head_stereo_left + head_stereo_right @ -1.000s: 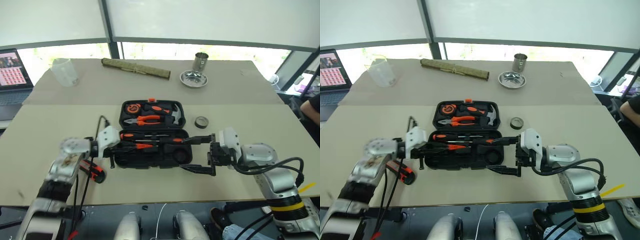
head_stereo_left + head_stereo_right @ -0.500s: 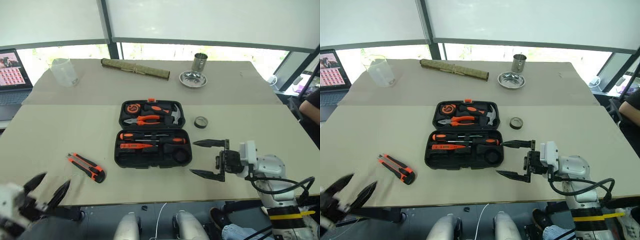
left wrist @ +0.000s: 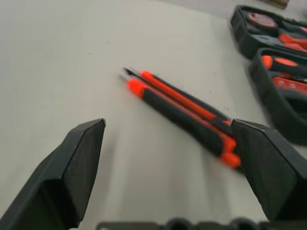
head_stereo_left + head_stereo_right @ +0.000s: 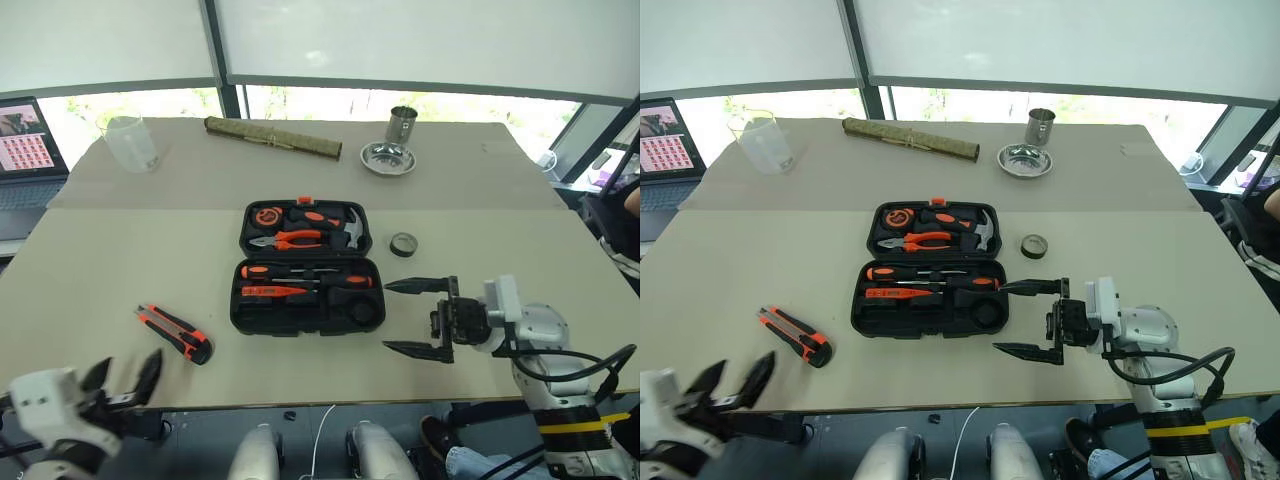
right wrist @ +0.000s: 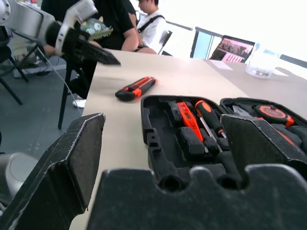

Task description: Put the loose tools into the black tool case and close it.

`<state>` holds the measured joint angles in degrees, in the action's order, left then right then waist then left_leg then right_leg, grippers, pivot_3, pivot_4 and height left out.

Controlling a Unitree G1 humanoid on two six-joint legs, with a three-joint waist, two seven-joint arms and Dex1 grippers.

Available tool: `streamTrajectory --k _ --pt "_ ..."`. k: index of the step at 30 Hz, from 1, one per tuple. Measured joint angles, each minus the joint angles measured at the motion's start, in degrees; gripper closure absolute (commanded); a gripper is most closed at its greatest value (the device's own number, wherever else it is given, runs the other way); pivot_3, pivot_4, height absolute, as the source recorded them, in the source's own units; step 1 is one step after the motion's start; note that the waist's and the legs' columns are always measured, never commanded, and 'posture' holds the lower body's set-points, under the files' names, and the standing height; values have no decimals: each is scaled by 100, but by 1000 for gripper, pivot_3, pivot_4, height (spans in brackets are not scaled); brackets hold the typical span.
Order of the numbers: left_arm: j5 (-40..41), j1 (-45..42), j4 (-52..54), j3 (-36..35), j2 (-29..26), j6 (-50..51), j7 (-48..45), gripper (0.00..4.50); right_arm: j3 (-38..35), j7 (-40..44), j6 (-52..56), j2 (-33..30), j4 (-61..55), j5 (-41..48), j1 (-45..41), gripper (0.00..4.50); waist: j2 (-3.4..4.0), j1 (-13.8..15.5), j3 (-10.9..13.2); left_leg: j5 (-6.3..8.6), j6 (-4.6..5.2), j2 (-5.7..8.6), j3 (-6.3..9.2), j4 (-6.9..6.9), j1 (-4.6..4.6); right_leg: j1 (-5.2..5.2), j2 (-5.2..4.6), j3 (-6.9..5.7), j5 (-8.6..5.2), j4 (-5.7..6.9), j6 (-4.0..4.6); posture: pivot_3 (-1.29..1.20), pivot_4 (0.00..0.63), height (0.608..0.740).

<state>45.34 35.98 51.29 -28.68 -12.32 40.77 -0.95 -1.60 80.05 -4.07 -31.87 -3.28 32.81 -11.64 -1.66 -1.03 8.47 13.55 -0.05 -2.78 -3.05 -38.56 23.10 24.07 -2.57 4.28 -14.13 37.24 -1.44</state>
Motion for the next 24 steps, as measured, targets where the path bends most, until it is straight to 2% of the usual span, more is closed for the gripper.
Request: streamTrajectory --k 1,4,5,6,8,14,17,24 --pt "0 -257 76 179 83 384 659 17 18 9 62 -8 -3 4 -48 0 48 1 -7 -1 1 8 -1 28 -2 5 -1 13 5 -18 -6 0 150 740" --pt "-3 -932 117 558 278 973 1729 17 69 29 158 -23 -4 8 -139 0 108 13 -30 17 30 26 6 56 -3 12 -1 39 0 -34 -16 0 150 740" --pt "-58 -1324 127 700 485 1113 2026 17 70 29 204 -32 -5 13 -163 0 102 21 -32 19 27 26 7 57 -1 11 -1 39 -2 -35 -19 0 150 740" --pt "-147 -1653 136 938 593 1261 2297 17 102 29 251 -27 -15 13 -202 0 60 25 -38 22 23 24 8 56 4 11 2 34 -2 -40 -20 0 150 740" --pt "-345 -1875 146 1263 768 1491 2683 17 104 28 319 -42 -142 28 -247 0 21 -17 -62 36 2 16 11 55 -1 2 1 42 -1 -47 -19 0 150 740" --pt "-824 -2386 -112 1460 822 1724 2968 17 120 -15 518 -39 -294 137 -271 0 14 14 -63 48 -2 25 -8 27 -35 -29 10 44 -1 -33 -19 0 150 740" --pt "-962 -2330 -152 1272 923 1805 3029 17 113 -22 580 -69 -338 179 -274 0 8 -21 -59 48 -2 22 -10 27 -102 -96 16 41 -9 -35 -10 0 150 740" --pt "-1060 -2177 67 975 1045 1800 2947 17 98 -28 587 -93 -338 195 -281 0 -6 -22 -52 47 -2 23 -12 27 -104 -100 16 41 -17 -34 -10 0 150 740"
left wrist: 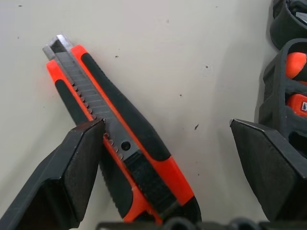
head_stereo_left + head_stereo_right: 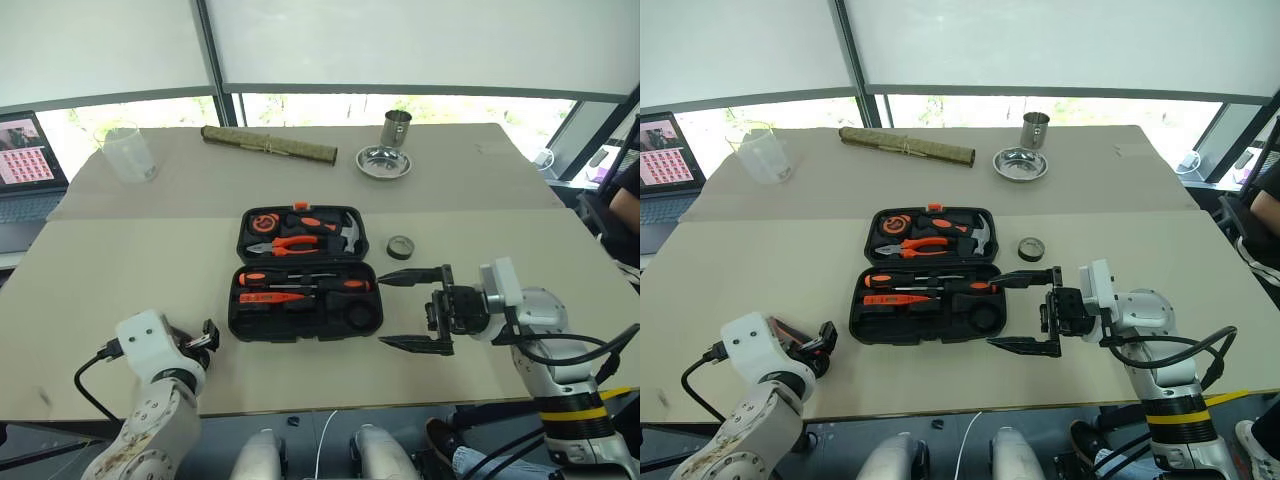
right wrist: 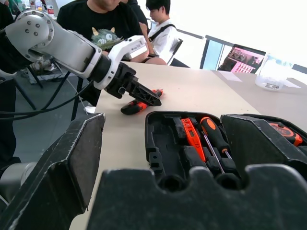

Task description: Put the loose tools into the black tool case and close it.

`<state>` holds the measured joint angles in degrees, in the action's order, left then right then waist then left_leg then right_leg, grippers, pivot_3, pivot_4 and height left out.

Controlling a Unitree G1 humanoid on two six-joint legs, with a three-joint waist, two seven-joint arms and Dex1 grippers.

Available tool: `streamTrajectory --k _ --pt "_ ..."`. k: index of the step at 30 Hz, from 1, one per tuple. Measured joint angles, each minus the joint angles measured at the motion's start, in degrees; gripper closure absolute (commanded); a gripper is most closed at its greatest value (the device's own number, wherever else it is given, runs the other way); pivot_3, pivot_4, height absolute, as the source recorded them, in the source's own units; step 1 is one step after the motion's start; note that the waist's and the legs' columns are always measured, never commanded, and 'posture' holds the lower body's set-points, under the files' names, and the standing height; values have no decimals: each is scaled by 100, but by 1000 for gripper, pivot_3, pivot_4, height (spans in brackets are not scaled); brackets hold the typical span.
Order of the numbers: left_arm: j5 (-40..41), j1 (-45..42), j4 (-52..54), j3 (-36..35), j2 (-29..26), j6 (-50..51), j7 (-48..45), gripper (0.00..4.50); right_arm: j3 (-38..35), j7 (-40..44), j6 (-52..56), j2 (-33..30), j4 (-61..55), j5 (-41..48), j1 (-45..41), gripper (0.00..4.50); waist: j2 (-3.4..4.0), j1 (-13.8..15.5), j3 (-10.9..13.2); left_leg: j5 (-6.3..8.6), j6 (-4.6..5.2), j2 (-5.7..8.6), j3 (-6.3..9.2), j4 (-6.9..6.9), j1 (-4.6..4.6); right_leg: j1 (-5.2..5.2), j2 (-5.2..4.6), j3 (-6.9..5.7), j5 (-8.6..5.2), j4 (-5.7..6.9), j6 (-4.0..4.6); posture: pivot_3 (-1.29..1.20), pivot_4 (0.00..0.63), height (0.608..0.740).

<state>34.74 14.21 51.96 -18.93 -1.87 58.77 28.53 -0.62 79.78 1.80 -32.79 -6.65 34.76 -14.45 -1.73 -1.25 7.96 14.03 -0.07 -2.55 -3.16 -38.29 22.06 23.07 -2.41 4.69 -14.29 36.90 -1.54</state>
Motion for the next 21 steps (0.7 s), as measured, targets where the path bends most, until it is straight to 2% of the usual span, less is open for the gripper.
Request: streamTrajectory --k 7,17,20,21 --pt "-103 -3 63 -222 213 245 21 17 3 -1 0 3 -1 3 15 0 -22 16 9 0 0 1 0 -1 5 0 -2 0 1 -6 -2 0 150 740" --pt "-204 -530 -346 -238 300 520 -141 17 13 3 22 3 -13 15 16 0 -28 26 13 0 0 1 2 -1 7 1 -3 -1 1 -7 -2 0 150 740" --pt "-260 -665 -409 -272 311 707 -179 749 35 5 105 3 -14 16 16 0 -27 42 13 0 0 3 3 -1 3 -2 -3 -1 1 -5 -2 0 150 740" --pt "-302 -672 -408 -290 312 771 -186 1161 45 6 119 3 -14 16 16 0 -27 44 13 0 0 3 3 -1 2 -3 -3 -1 1 -5 -2 0 150 740"
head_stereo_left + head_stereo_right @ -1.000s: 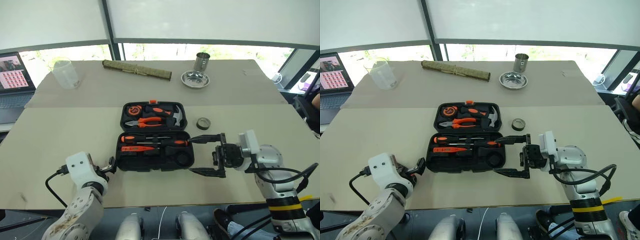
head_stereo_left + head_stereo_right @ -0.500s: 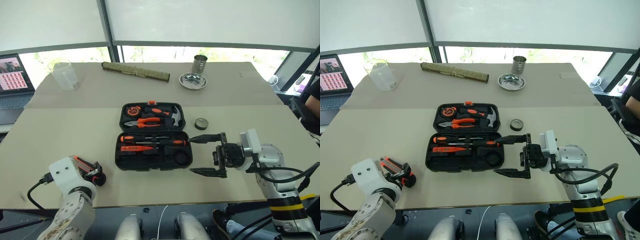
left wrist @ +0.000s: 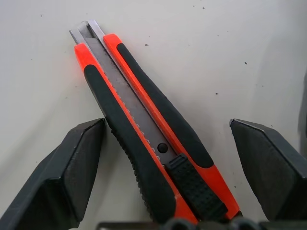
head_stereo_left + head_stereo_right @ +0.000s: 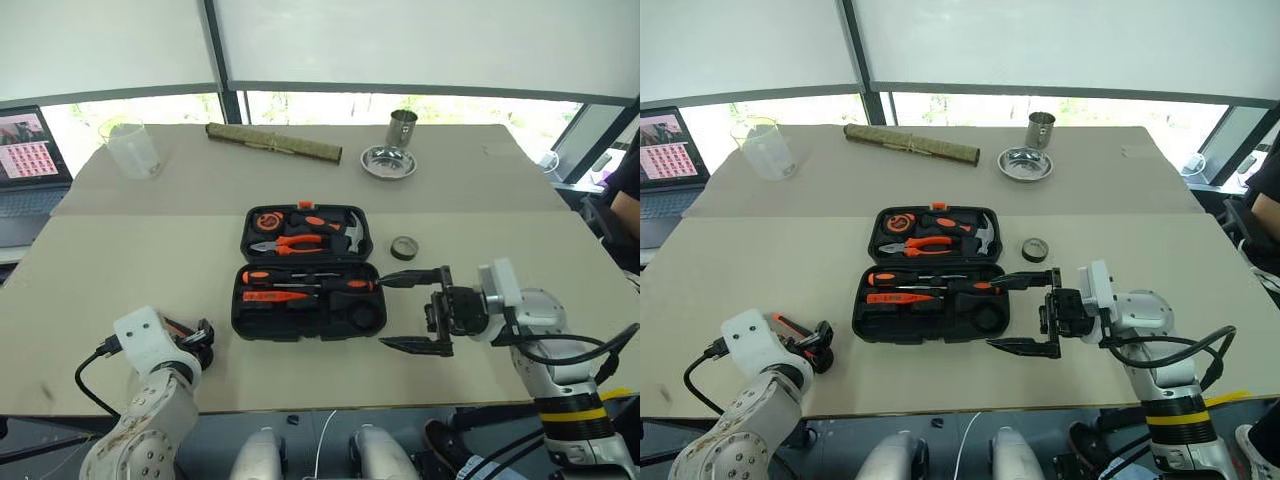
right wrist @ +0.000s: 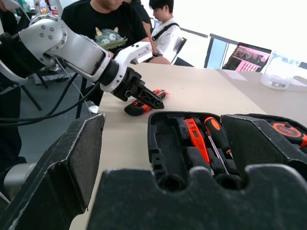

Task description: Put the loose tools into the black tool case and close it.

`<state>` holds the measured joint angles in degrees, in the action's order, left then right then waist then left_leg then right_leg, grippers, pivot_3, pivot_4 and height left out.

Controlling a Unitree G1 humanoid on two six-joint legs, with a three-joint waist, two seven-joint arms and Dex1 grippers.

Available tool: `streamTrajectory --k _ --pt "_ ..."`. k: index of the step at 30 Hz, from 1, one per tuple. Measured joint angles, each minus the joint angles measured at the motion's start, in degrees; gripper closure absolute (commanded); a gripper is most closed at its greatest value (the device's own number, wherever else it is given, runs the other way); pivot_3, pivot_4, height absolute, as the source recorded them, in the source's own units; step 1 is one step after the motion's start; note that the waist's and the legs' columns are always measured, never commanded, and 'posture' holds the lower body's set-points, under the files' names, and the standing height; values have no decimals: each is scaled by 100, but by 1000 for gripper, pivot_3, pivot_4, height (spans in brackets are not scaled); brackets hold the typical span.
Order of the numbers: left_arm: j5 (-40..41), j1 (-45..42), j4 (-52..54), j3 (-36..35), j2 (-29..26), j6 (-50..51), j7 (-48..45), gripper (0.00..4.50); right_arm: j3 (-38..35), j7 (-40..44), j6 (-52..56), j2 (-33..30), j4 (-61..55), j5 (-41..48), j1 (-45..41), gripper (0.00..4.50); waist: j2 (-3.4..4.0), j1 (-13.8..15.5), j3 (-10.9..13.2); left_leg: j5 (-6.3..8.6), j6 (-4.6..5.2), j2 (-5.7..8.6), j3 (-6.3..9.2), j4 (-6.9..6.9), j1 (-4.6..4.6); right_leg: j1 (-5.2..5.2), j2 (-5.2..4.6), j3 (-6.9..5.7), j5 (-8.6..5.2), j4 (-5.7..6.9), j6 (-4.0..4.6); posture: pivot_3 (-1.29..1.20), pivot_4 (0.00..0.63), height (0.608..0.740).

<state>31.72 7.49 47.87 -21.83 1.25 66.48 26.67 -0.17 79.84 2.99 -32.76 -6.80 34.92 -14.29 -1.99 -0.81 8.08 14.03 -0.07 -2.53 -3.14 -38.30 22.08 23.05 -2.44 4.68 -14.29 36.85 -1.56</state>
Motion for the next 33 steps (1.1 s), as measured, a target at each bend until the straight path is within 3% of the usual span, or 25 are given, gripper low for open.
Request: streamTrajectory --k 4,5,14,16,22,24,27,30,33 --pt "-58 77 26 -165 -49 119 -124 2631 17 -1 55 0 -2 0 0 0 0 1 0 0 0 0 0 0 1 0 -1 1 0 -1 0 0 150 740" --pt "-60 94 35 -194 -64 122 -170 2778 23 -1 65 0 -7 0 0 0 0 -1 0 0 0 0 -1 0 1 1 -1 1 0 -2 0 0 150 740" --pt "174 341 -222 -934 -610 -287 -1304 2792 60 -15 114 11 -115 2 114 0 -4 -50 2 0 0 -8 -2 4 2 10 4 -3 -5 1 9 0 150 740" --pt "583 317 -583 -1393 -1124 -673 -2154 2792 60 -32 115 17 -118 2 123 0 -26 -46 18 -2 -3 -15 -1 4 11 21 6 -17 -12 5 21 0 150 740" --pt "1239 295 -1455 -1628 -3788 -1787 -5633 2792 49 -121 155 -13 -189 12 123 0 -47 6 38 -5 -14 -22 -2 6 24 27 -9 -56 -28 -3 46 0 150 740" --pt "909 165 -1937 -1059 -4866 -2434 -7023 2792 -55 -133 211 -131 -216 16 153 0 -43 41 47 -5 -14 -20 0 9 30 29 -13 -61 -35 -8 52 0 150 740" --pt "656 -650 -2305 -74 -5682 -3133 -8507 2792 -197 -189 271 -297 -270 19 181 0 -38 100 52 -5 -14 -22 -6 10 39 35 -15 -63 -41 -14 64 0 150 740" --pt "456 -1785 -2461 1086 -5915 -3491 -9432 2792 -284 -275 329 -356 -341 20 241 0 -34 100 55 -4 -13 -21 -7 12 45 38 -11 -62 -23 -13 31 0 150 740" --pt "-142 -2824 -2869 2344 -5755 -3644 -9848 2792 -331 -399 380 -379 -479 19 392 0 -33 79 56 -1 -8 -23 1 16 58 52 5 -60 -24 -6 31 0 150 740"
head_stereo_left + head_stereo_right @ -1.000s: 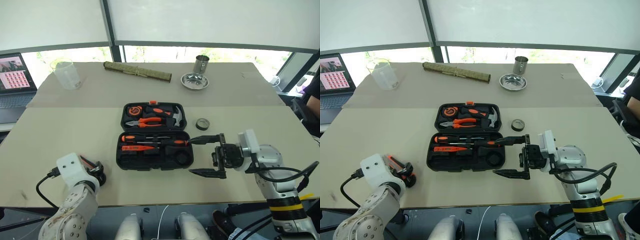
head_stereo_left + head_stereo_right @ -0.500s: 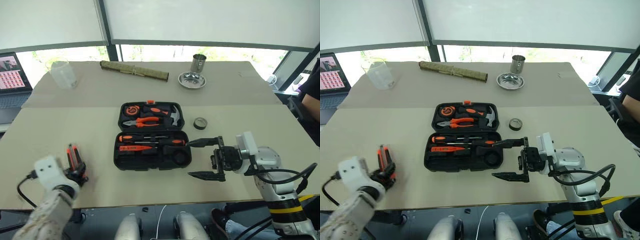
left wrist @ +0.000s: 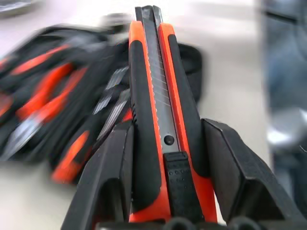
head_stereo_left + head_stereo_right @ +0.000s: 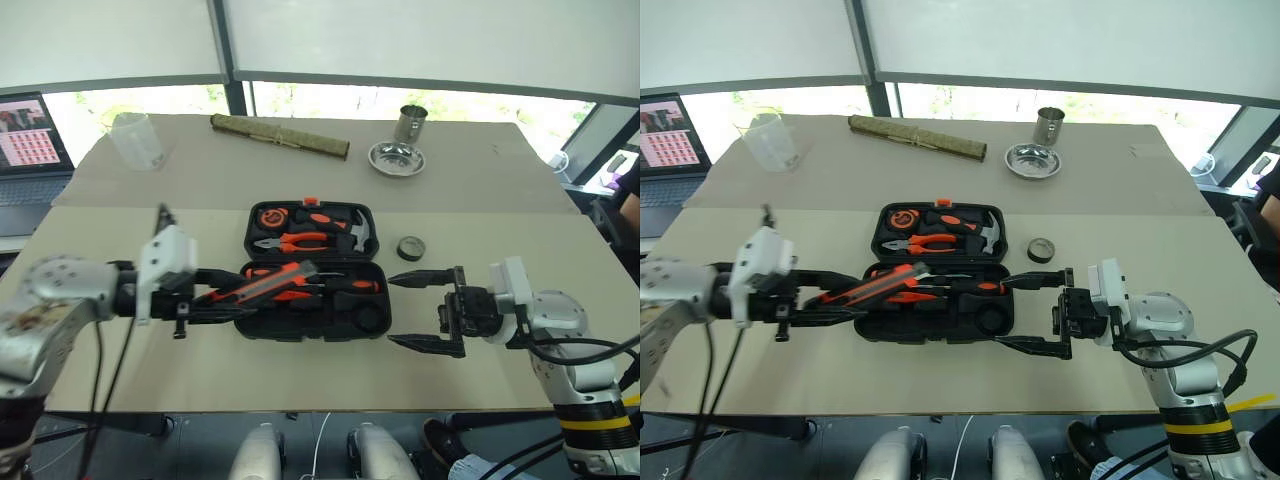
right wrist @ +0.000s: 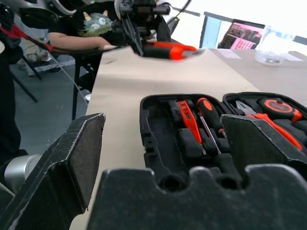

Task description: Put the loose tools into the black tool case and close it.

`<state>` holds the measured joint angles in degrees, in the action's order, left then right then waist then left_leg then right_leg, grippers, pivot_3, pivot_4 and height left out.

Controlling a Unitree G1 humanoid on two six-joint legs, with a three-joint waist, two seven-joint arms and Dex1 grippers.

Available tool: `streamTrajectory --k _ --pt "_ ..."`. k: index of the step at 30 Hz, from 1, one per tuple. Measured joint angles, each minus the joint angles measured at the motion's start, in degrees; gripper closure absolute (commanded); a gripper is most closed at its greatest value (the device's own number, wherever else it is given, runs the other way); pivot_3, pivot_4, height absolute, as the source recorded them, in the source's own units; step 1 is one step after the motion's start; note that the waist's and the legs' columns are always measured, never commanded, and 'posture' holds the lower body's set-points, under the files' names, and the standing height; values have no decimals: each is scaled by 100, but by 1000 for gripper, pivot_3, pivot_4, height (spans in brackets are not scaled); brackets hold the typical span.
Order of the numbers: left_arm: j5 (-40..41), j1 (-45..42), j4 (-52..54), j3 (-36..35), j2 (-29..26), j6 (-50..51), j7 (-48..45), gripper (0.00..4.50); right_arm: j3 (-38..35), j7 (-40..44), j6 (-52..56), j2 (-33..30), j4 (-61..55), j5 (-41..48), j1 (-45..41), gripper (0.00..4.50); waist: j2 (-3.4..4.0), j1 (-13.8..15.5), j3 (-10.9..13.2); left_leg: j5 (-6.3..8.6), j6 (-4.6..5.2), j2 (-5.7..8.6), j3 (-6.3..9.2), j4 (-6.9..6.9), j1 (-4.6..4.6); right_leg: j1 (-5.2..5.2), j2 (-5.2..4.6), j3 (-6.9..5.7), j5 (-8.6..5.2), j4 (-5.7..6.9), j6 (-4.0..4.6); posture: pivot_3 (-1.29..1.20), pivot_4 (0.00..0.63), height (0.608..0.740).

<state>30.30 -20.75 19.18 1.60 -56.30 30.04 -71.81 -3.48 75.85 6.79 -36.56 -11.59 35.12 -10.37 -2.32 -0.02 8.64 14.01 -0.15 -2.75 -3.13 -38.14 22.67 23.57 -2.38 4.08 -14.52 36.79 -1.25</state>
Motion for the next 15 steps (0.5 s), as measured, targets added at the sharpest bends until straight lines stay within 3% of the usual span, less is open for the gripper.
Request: streamTrajectory --k 6,15 --pt "-1159 -856 -971 1388 382 -392 -288 2792 -31 -307 94 3 -448 6 291 0 0 -78 0 -1 2 0 14 -10 66 73 9 4 0 30 1 0 150 740" --pt "-1887 -1358 -1870 2020 903 -1038 -796 2792 -90 -562 137 -23 -768 52 593 0 -2 -43 1 2 7 0 20 -46 73 61 6 -4 1 34 -6 0 150 740"
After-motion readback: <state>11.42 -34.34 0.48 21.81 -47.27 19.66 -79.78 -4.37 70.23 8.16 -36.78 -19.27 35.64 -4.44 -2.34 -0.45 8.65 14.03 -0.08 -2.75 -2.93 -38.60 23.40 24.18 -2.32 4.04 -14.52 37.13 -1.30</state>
